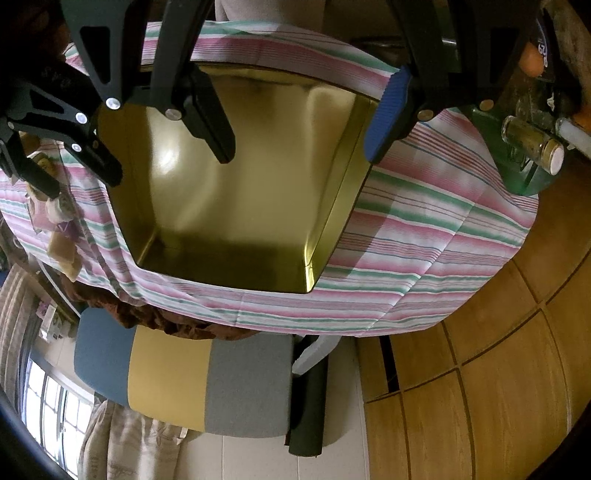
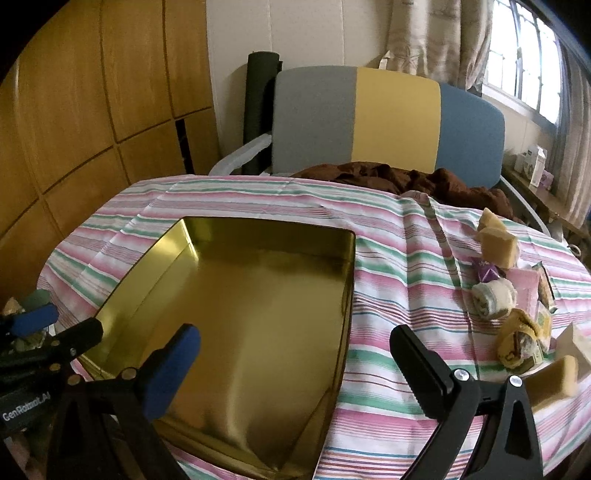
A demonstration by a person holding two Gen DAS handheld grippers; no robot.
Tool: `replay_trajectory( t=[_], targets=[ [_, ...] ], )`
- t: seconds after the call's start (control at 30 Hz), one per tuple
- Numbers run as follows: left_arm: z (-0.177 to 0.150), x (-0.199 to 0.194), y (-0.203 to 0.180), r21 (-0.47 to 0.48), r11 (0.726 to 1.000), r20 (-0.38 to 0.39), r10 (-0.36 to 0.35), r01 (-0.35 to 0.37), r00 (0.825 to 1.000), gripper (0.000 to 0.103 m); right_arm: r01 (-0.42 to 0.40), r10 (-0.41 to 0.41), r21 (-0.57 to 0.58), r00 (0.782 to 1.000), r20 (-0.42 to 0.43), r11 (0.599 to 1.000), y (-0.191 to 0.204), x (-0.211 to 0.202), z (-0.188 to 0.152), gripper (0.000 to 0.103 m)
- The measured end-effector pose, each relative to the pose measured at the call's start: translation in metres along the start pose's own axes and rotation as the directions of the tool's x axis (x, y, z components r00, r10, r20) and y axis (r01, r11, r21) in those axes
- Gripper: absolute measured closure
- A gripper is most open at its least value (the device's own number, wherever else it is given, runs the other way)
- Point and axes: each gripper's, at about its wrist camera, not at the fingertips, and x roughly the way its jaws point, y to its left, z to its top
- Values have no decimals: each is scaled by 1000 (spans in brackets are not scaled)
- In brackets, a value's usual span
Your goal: Organize objects
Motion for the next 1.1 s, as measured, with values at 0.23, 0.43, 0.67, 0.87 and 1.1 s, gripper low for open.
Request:
replay_trajectory(
  t=[0.23, 0.43, 0.67, 0.87, 1.1],
  targets=[
    [-1, 1, 0, 3, 1000, -6, 2, -2, 1000, 30, 2, -2, -8, 1000, 0, 1000, 3, -1, -1, 0],
    [-2, 1, -4, 7, 1000, -12, 3, -3, 1000, 30, 17, -17, -9, 1000, 8, 1000, -2, -5, -1, 0],
    [-4, 1, -12, 12, 1000, -27, 1, -1, 1000, 30, 23, -23, 2, 1000, 18, 1000, -16, -12, 0, 0],
    [-7, 1, -18, 7, 1000, -39, -10, 10, 999, 30, 5, -5, 1, 1000, 31, 1000, -20, -20, -1, 0],
    [-12, 9, -39, -33, 994, -105, -103, 100, 989, 30, 35, -34, -5, 998, 59, 999, -42, -39, -4, 0]
  ],
)
